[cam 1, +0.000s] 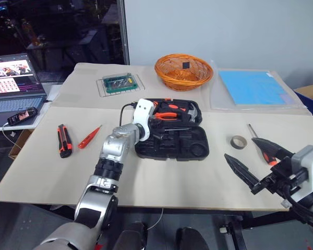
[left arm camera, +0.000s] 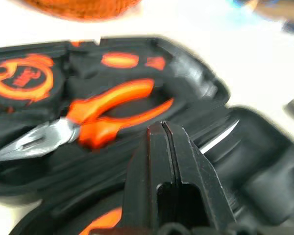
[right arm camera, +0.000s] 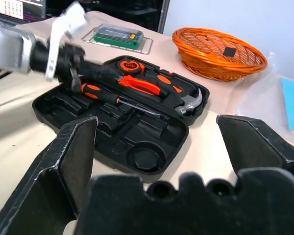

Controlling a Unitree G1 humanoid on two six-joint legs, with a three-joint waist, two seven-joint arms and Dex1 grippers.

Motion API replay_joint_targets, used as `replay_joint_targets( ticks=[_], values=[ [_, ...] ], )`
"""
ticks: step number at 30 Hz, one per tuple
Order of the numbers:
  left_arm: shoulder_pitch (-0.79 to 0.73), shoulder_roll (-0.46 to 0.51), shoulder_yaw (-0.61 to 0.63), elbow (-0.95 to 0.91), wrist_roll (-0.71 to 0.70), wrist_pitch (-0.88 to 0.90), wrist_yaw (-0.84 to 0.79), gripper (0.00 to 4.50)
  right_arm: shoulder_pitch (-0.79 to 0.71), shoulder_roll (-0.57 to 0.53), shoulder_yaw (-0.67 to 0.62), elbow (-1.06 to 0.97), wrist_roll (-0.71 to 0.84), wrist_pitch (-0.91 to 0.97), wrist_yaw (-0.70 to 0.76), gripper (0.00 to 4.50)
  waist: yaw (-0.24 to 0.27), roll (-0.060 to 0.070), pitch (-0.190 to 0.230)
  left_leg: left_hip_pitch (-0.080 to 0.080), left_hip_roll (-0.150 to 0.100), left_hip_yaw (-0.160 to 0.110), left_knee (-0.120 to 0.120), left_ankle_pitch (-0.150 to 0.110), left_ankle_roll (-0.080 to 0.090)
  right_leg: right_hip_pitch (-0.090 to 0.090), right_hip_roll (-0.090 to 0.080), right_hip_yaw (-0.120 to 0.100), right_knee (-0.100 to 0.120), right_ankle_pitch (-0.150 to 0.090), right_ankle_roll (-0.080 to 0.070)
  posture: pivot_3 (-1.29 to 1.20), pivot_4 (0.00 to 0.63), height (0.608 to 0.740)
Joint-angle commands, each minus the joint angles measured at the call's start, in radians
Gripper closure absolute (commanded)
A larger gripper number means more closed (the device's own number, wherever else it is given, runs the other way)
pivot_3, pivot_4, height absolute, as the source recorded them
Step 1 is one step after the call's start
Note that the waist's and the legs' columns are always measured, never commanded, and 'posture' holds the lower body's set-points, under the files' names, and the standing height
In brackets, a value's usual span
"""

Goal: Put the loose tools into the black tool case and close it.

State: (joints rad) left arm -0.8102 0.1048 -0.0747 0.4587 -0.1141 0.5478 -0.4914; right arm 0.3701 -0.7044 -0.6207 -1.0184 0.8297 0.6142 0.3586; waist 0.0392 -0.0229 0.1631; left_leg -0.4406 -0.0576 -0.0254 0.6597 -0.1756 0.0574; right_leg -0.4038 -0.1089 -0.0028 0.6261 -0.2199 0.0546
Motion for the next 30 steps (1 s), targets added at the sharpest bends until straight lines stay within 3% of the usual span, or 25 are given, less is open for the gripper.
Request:
replay_joint_targets(
  ticks=[1, 5, 9, 12, 14, 21, 27, 28, 30],
  values=[
    [0.036, 0.013, -0.121, 0.061, 0.087, -0.06, -0.036, 4.46, 0.004, -0.031, -0.013, -0.029, 0.016, -0.027, -0.007, 0.0, 0.001, 0.0, 0.0, 0.0, 0.0, 0.0, 0.0, 0.0, 0.0, 0.0, 0.0, 0.0, 0.0, 0.0, 0.0, 0.0, 0.15, 0.74],
    [0.04, 0.049, -0.199, 0.099, 0.159, -0.114, -0.06, 4.46, 0.01, -0.049, -0.018, -0.022, 0.015, 0.009, -0.022, 0.0, 0.002, 0.001, -0.001, 0.001, 0.0, 0.0, 0.0, -0.001, -0.001, 0.001, -0.002, 0.0, 0.0, -0.001, 0.001, 0.0, 0.15, 0.74],
    [0.019, 0.053, -0.192, 0.13, 0.167, -0.186, -0.066, 4.46, 0.019, -0.055, -0.022, 0.001, -0.022, 0.046, -0.055, 0.0, 0.002, 0.001, -0.002, 0.002, 0.001, 0.0, 0.0, -0.002, -0.002, 0.002, -0.004, 0.0, -0.001, -0.004, 0.006, 0.0, 0.15, 0.74],
    [0.019, 0.044, -0.055, 0.011, 0.006, -0.26, -0.16, 4.46, -0.022, -0.078, 0.026, 0.048, -0.112, 0.152, -0.175, 0.0, 0.0, 0.001, -0.002, 0.002, 0.001, 0.0, 0.0, -0.002, -0.002, 0.001, -0.006, 0.0, -0.001, -0.004, 0.006, 0.0, 0.15, 0.74],
    [0.04, 0.069, -0.032, -0.092, -0.085, -0.199, -0.279, 4.46, -0.061, -0.123, 0.055, 0.077, -0.153, 0.262, -0.239, 0.0, -0.002, 0.001, -0.001, -0.001, 0.001, 0.0, 0.0, -0.002, -0.002, -0.001, -0.007, 0.0, -0.001, -0.002, 0.004, 0.0, 0.15, 0.74],
    [0.104, 0.242, -0.048, -0.482, -0.33, 0.001, -0.6, 2.35, -0.499, -0.28, 0.293, 0.505, -0.211, 0.508, -0.224, 0.0, -0.028, 0.003, 0.001, -0.003, 0.001, 0.002, 0.0, 0.001, 0.002, -0.003, -0.005, 0.0, -0.001, -0.002, -0.008, 0.0, 0.15, 0.74],
    [0.113, 0.312, -0.059, -0.656, -0.413, 0.116, -0.615, 0.25, -0.841, -0.289, 0.571, 1.014, -0.374, 0.445, -0.056, 0.0, -0.025, 0.004, 0.002, -0.001, 0.001, 0.003, -0.001, 0.003, 0.007, -0.002, -0.003, 0.0, -0.002, -0.003, -0.009, 0.0, 0.15, 0.74],
    [0.117, 0.311, -0.06, -0.681, -0.417, 0.127, -0.597, 0.04, -0.88, -0.29, 0.61, 1.11, -0.415, 0.409, -0.028, 0.0, -0.023, 0.004, 0.002, -0.001, 0.001, 0.004, -0.001, 0.003, 0.008, -0.002, -0.003, 0.0, -0.002, -0.003, -0.009, 0.0, 0.15, 0.74],
    [0.131, 0.309, -0.048, -0.712, -0.422, 0.146, -0.552, 0.04, -0.946, -0.285, 0.694, 1.299, -0.495, 0.338, 0.042, 0.0, -0.024, 0.004, 0.002, -0.001, 0.0, 0.004, -0.001, 0.003, 0.01, -0.002, -0.002, -0.001, -0.001, -0.001, -0.002, 0.0, 0.15, 0.74]
  ],
)
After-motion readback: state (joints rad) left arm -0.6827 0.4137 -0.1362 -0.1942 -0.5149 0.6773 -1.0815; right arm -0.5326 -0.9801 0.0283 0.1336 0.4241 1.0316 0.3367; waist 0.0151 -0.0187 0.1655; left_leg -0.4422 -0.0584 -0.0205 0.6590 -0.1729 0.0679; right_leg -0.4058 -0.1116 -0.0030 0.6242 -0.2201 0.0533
